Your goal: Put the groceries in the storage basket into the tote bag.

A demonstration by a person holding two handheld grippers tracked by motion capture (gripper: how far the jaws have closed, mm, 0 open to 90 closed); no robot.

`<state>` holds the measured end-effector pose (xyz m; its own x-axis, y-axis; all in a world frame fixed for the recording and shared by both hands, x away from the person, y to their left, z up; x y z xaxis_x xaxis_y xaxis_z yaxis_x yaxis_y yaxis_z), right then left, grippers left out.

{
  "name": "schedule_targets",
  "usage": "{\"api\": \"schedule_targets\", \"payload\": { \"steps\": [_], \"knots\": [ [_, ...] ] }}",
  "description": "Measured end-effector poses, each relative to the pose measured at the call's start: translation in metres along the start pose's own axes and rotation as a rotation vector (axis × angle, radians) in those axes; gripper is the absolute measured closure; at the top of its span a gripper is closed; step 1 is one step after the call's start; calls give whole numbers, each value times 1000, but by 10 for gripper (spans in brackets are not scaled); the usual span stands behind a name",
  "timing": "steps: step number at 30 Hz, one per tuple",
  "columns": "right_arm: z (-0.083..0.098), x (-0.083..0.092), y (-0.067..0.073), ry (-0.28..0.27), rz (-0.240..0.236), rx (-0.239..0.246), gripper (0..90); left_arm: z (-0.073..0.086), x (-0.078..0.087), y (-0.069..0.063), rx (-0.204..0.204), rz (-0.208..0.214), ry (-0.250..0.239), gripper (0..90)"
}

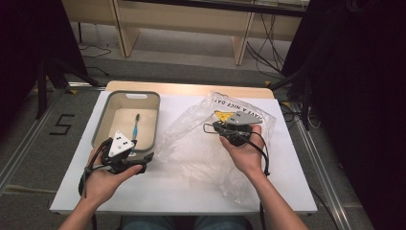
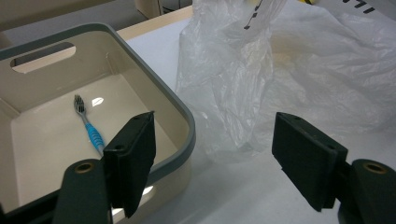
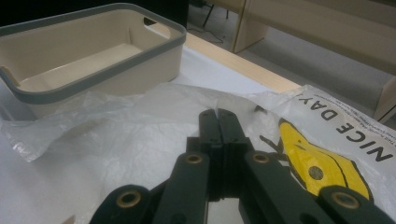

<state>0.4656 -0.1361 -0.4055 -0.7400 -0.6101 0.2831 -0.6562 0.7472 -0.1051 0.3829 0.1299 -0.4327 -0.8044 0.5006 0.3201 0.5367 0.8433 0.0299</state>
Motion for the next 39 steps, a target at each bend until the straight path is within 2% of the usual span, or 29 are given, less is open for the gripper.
{"api": "schedule_targets", "payload": {
  "steps": [3,11,20,27,32,35,39],
  "knots": [
    [0,-2,0,1,-2,3,900,3,0,1,-5,-3,11,305],
    [-1,-1,2,1,-4,5,900,-3,3,7,4,-20,-10,305],
    [-3,1,0,-9,10,7,900,-11,7,19,18,-38,-38,303],
    [-2,-1,1,-8,6,10,900,-13,8,32,25,-73,-28,305],
    [-2,-1,2,-10,-1,12,900,-14,2,43,36,-95,-14,305],
    [-2,-2,2,-8,-3,11,900,-14,-3,54,51,-109,-8,306],
    [-1,-2,4,-5,-8,12,900,-12,-13,69,75,-129,28,311]
  ]
}}
Point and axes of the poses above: each handheld gripper's, and its own axes: x roughly backward along the jaws, z roughly out of its underside, y roughly to its left, the point moved 7 cm from there along -x, roughly forward along the jaws, and after that the axes turned 12 degrees about -y, right-handed, at the moved point
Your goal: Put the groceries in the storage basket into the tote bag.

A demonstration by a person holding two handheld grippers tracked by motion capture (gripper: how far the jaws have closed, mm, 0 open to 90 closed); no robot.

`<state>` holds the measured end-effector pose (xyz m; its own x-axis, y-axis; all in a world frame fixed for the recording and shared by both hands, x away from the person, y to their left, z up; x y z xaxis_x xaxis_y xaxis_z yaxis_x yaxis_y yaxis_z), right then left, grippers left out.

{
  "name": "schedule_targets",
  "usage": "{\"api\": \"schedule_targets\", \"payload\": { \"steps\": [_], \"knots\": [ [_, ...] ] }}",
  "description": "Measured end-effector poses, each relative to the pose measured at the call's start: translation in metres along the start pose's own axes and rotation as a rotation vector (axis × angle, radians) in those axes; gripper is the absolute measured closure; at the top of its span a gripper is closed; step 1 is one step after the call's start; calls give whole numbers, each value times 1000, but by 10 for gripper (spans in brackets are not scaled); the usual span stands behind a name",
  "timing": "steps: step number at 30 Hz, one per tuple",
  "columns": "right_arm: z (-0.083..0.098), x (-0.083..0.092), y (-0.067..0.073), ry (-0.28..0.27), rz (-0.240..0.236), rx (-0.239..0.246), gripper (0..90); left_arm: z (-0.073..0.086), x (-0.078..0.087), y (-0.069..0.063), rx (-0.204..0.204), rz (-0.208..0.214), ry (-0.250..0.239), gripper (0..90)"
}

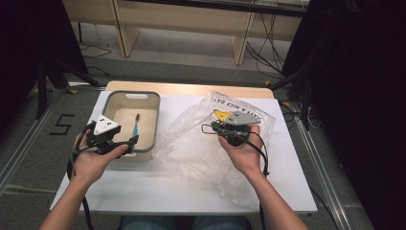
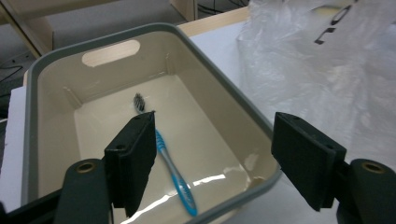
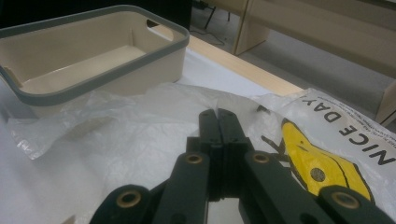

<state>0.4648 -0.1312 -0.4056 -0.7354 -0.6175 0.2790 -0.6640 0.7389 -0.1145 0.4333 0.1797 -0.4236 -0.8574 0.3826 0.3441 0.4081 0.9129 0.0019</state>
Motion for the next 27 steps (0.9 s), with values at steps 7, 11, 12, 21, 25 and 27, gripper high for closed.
{"api": "schedule_targets", "payload": {
  "steps": [7,11,12,21,25,27],
  "knots": [
    [1,2,-1,5,4,-4,900,-8,-22,15,-3,-25,55,316],
    [1,4,-3,7,5,-7,900,-12,-34,19,-4,-27,84,317],
    [1,5,-3,4,4,-5,900,-12,-38,21,0,-28,92,319],
    [4,5,-2,12,2,-1,900,-8,-68,35,8,-50,180,336],
    [5,5,-1,16,-1,-2,900,-3,-81,40,13,-65,222,349],
    [5,4,-1,18,-2,0,900,-2,-87,41,11,-68,241,352]
  ]
}}
Point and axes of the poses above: each handheld gripper's, and its own axes: x roughly backward along the jaws, z roughly out of its underside, y roughly to its left, the point moved 7 cm from there along -x, roughly forward along the jaws, and after that the axes turned 12 degrees about -y, right-handed, at the moved point
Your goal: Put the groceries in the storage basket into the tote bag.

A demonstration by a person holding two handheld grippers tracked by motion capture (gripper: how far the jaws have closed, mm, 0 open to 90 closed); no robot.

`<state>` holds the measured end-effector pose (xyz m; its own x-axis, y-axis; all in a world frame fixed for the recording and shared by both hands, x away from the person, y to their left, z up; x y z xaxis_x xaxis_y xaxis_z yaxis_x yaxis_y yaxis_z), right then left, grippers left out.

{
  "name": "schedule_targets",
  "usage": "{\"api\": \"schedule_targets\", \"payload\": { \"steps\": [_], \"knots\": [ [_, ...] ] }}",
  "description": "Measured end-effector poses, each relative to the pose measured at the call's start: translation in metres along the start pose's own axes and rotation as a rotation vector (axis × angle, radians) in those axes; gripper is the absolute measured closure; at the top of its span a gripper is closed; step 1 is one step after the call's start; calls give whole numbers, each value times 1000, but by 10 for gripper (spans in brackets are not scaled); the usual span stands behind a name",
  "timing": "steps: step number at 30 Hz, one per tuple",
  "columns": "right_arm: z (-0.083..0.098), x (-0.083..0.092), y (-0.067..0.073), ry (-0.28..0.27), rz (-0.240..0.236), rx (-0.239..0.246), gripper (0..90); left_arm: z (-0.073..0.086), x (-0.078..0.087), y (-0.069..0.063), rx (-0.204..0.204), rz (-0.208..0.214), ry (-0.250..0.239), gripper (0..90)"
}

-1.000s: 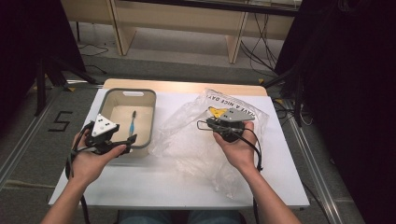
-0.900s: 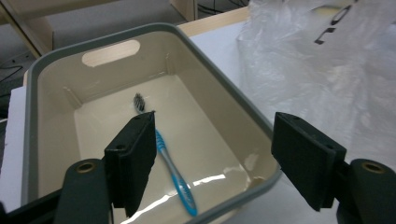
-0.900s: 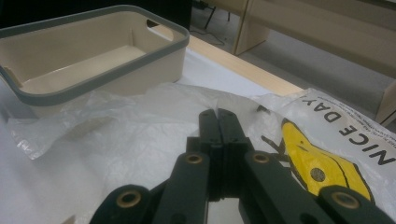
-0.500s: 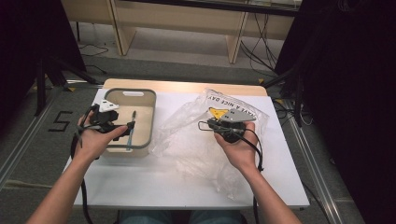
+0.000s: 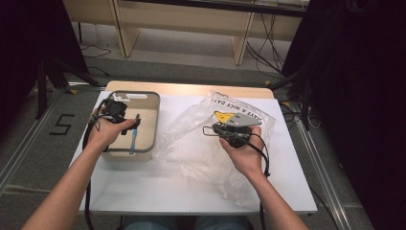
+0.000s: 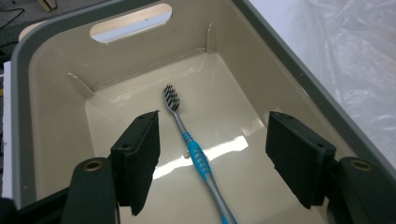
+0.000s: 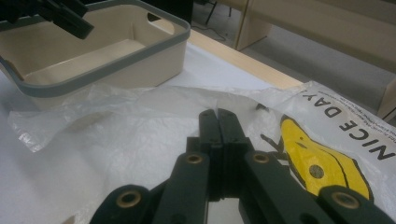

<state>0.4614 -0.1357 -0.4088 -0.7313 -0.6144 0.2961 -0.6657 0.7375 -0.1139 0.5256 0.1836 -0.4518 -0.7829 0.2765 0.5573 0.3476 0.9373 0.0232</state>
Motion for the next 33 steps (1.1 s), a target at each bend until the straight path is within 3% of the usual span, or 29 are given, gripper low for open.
{"api": "schedule_targets", "payload": {
  "steps": [13,20,25,33],
  "knots": [
    [1,0,0,4,-4,2,900,2,-33,6,6,-42,79,377],
    [2,-1,1,10,-9,0,900,3,-41,11,4,-57,112,393],
    [3,-1,2,10,-9,2,900,11,-46,13,-3,-73,165,390],
    [4,-1,3,17,-13,2,900,19,-53,10,1,-59,224,406]
  ]
}}
Point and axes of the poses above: each handheld gripper's, and its own axes: x roughly backward along the jaws, z roughly out of its underside, y roughly to its left, the point moved 7 cm from there along -x, roughly forward along the jaws, and after that the axes turned 12 degrees about -y, right-handed, at the moved point
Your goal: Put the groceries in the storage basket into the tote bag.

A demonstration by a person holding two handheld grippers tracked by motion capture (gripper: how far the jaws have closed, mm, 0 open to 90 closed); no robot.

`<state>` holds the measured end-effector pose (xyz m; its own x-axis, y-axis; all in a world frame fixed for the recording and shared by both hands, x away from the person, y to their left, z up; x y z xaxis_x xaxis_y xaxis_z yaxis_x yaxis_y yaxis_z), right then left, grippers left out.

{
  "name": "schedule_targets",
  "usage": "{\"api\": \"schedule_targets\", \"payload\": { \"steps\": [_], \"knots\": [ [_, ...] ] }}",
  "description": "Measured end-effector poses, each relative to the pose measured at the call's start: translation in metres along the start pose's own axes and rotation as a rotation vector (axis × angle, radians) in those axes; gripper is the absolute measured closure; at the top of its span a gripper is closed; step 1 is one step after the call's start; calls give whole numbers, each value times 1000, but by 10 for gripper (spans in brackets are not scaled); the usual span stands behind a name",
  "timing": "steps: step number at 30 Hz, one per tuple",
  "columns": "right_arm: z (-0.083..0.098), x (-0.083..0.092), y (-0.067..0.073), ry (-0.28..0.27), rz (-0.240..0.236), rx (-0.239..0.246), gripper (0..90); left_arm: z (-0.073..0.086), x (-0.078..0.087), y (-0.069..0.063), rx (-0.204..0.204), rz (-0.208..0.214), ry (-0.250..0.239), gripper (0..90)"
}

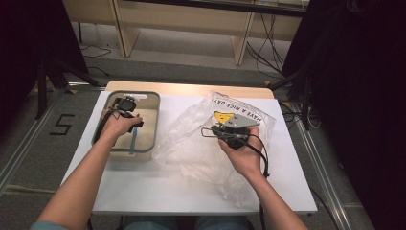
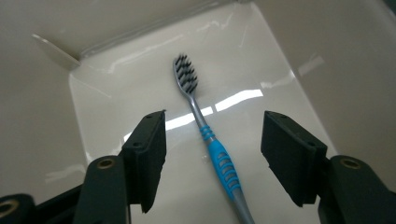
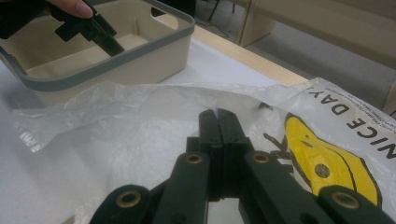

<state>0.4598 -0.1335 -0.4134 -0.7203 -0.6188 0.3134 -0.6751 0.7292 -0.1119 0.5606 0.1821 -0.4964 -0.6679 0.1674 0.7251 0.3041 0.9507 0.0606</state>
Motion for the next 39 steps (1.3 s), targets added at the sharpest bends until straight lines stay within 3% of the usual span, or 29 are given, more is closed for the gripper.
{"api": "schedule_targets", "payload": {
  "steps": [11,28,39],
  "knots": [
    [0,0,0,0,1,-2,900,10,-7,-3,2,21,89,455],
    [3,0,0,6,-1,1,900,17,-18,-6,-8,23,140,480],
    [3,0,-1,7,0,-2,900,19,-20,-6,2,43,158,570]
  ]
}}
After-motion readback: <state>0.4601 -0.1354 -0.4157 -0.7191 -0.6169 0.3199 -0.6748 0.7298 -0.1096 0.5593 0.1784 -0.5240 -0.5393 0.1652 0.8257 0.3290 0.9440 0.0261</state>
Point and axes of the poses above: each handheld gripper's, and its own axes: x roughly backward along the jaws, z roughly out of its underside, y roughly to its left, the point moved 7 cm from there along -x, roughly forward along the jaws, and after that the axes turned 12 degrees about -y, right-handed, at the moved point
